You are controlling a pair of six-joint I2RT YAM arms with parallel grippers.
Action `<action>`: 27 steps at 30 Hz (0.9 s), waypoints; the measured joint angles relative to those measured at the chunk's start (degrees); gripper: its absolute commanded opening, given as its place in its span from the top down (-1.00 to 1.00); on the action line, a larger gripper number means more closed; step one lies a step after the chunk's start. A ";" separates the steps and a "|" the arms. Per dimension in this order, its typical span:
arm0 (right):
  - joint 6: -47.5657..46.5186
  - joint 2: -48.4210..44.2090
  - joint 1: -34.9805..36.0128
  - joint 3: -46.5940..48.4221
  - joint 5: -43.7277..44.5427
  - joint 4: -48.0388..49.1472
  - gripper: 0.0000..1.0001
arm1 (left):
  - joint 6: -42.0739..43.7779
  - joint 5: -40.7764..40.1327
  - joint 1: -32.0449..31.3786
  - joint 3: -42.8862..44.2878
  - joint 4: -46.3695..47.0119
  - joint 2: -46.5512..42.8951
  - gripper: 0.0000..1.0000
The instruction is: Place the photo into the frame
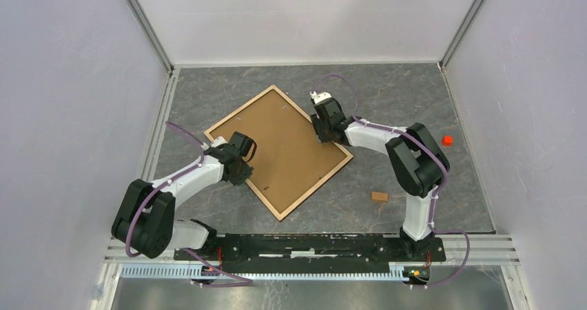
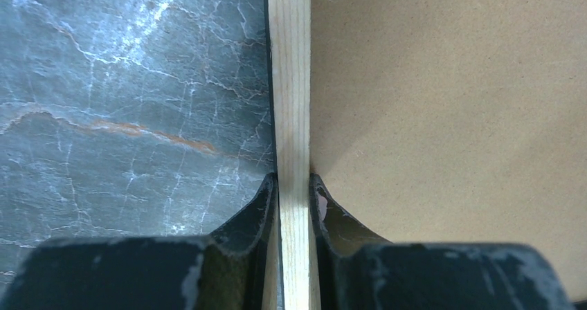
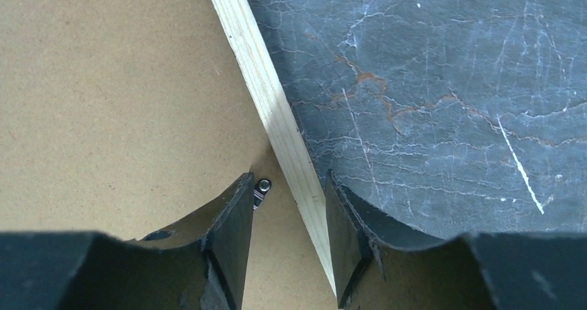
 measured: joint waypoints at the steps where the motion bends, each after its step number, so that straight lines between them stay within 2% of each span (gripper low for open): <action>1: -0.44 0.11 0.00 0.31 -0.28 -0.48 0.14 | 0.15 -0.15 0.04 0.04 -0.13 0.00 0.95; 13: -6.69 1.38 -0.02 3.72 -2.97 -5.38 0.23 | 1.27 -0.72 0.55 0.31 -1.07 0.00 0.96; 17: -8.66 1.42 0.00 3.96 -3.54 -5.75 -0.01 | 1.38 -0.66 0.66 0.31 -1.07 -0.02 0.96; 21: -10.71 1.36 0.02 3.96 -6.05 -5.64 -0.10 | 1.42 -0.63 0.74 0.31 -1.07 -0.02 0.96; 27: -12.31 1.36 -0.04 3.96 -7.08 -5.73 0.00 | 1.44 -0.48 0.85 0.31 -1.07 -0.07 0.95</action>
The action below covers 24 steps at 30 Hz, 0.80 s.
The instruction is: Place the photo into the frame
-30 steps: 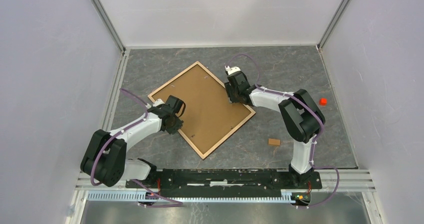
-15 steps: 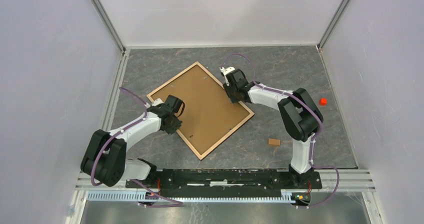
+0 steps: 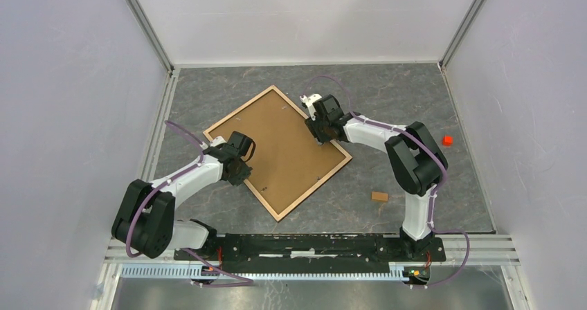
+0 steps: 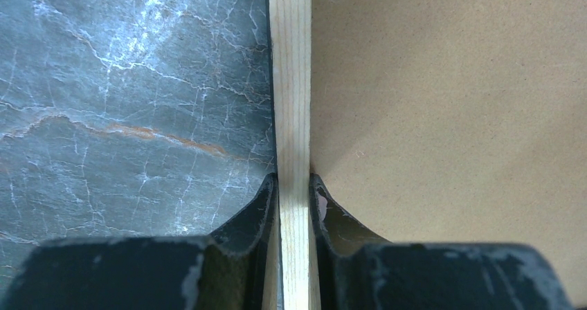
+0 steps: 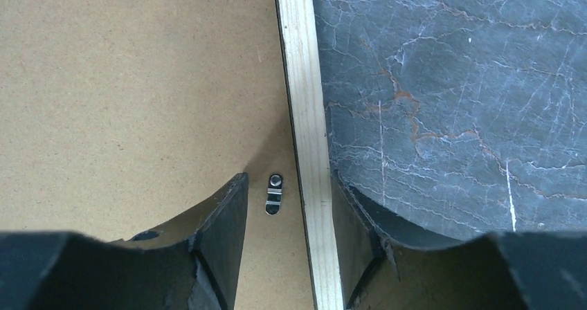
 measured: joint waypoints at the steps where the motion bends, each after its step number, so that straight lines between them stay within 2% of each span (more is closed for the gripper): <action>1: -0.46 -0.02 -0.11 0.00 -0.13 -0.04 0.03 | 0.02 0.02 0.00 0.00 0.00 -0.02 0.96; 10: -3.08 -0.92 -1.09 -1.49 -1.79 0.90 0.31 | 0.63 0.24 0.63 0.00 -0.20 -0.07 0.96; 17: -4.22 -0.92 -1.36 -1.49 -1.92 0.90 0.35 | 0.81 0.31 0.63 0.00 -0.17 -0.07 0.96; 24: -5.35 -0.92 -1.36 -1.49 -1.68 0.98 0.64 | 1.27 0.46 0.85 0.00 -0.09 -0.07 0.96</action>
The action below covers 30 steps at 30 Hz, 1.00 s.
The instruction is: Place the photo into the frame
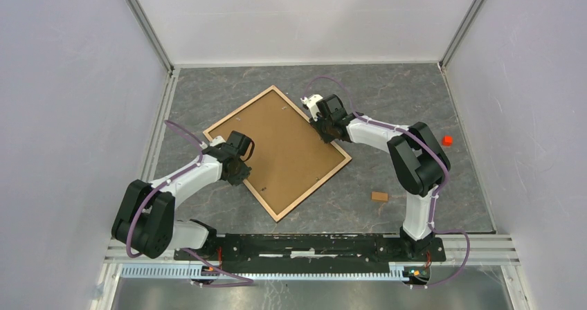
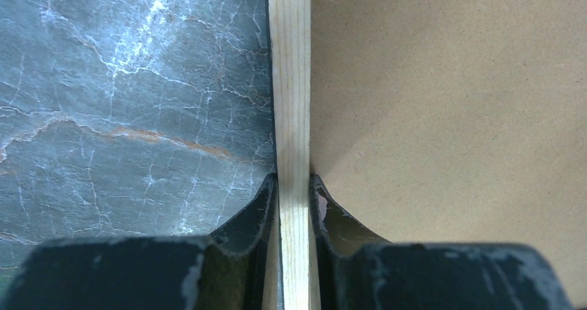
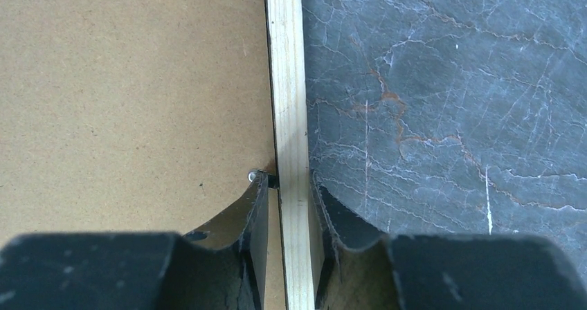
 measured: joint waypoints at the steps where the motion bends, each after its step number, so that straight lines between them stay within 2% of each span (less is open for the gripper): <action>1: -0.09 0.00 0.00 0.00 -0.02 0.02 0.71 | 0.04 0.04 0.00 0.00 0.00 0.00 0.96; 6: -0.20 -0.02 0.00 -0.02 -0.09 0.09 0.98 | 0.72 0.11 0.07 0.00 0.11 0.00 0.96; 8: -0.22 -0.31 0.00 -0.52 -0.22 0.68 0.95 | 1.60 0.22 0.11 0.07 0.15 0.02 0.96; 10: -0.17 -1.16 -0.02 -1.81 -0.96 1.79 0.66 | 3.67 0.22 0.24 0.46 -0.11 0.35 0.96; 13: 0.44 -3.98 -0.22 -4.76 -2.84 2.10 -0.14 | 8.31 0.09 1.09 2.12 -1.38 1.92 0.96; 14: 1.01 -5.33 -0.26 -6.29 -3.56 2.21 -0.34 | 9.68 0.15 1.27 2.78 -1.57 2.62 0.95; 16: 1.84 -9.68 0.00 -10.45 -4.66 2.25 -0.56 | 12.94 0.39 1.27 4.11 -1.01 4.13 0.95; 18: 2.54 -13.81 0.24 -13.94 -4.26 3.78 -0.68 | 14.99 0.74 1.27 4.22 0.13 4.42 0.95; 22: 4.28 -17.57 0.55 -17.14 -1.73 8.81 -0.75 | 18.12 2.03 1.27 3.23 1.64 3.56 0.95; 26: 6.78 -13.62 0.50 -15.13 0.35 10.62 -0.82 | 20.22 3.10 1.05 2.62 1.81 2.69 0.95; 30: 9.18 -5.18 0.48 -8.55 0.22 9.66 -0.82 | 22.21 3.04 -0.26 2.08 1.36 1.81 0.95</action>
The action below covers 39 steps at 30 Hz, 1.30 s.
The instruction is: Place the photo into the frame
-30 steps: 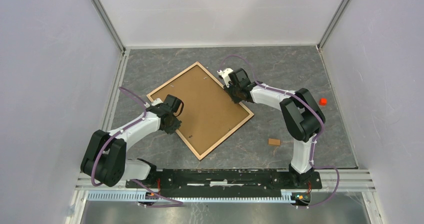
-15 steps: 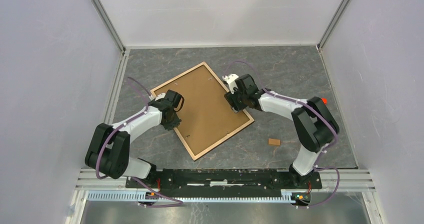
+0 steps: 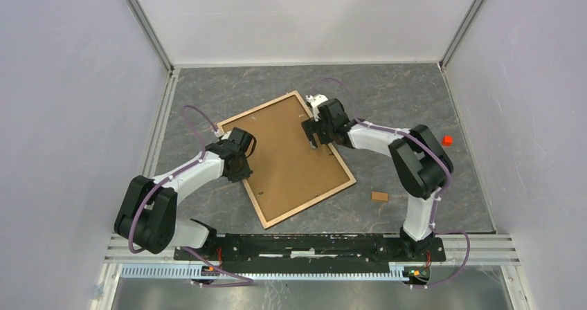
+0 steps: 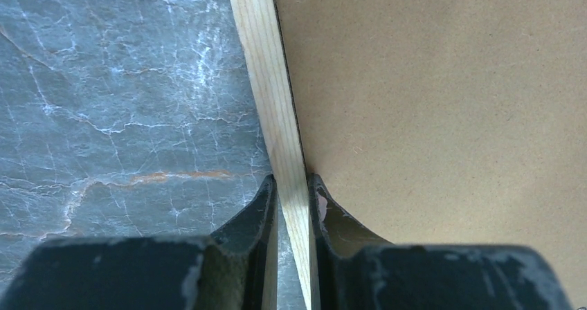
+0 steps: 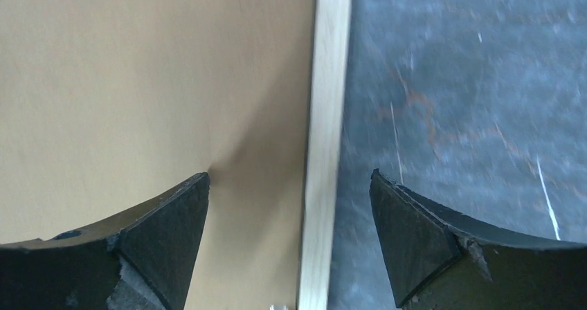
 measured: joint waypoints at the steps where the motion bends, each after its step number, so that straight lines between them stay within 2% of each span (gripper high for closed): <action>1: 0.70 2.38 0.00 2.78 0.07 -1.22 -0.82 | 0.55 0.07 -0.20 0.00 -0.13 0.00 0.96; 5: 4.90 7.56 -0.04 10.08 0.83 -1.97 -0.69 | 2.03 0.09 -0.63 0.00 -0.20 -0.04 0.95; 11: 8.96 8.35 -0.15 11.30 2.14 -1.68 -0.51 | 2.45 0.09 -0.72 0.72 -0.90 0.33 0.96; 14: 8.68 9.05 -0.22 11.30 3.67 -2.12 -0.24 | 2.49 0.04 -0.72 1.36 -1.36 1.09 0.96; 15: 8.28 9.14 -0.22 11.30 4.00 -2.05 -0.21 | 2.60 0.00 -0.72 1.53 -1.29 1.42 0.96; 26: 5.22 11.28 -1.36 11.41 5.73 4.22 -0.10 | 2.86 -0.09 -0.72 1.97 -1.20 1.97 0.96; 39: 5.42 16.65 -2.03 17.86 5.16 6.21 -0.09 | 3.48 0.07 -0.72 1.99 -1.18 1.97 0.96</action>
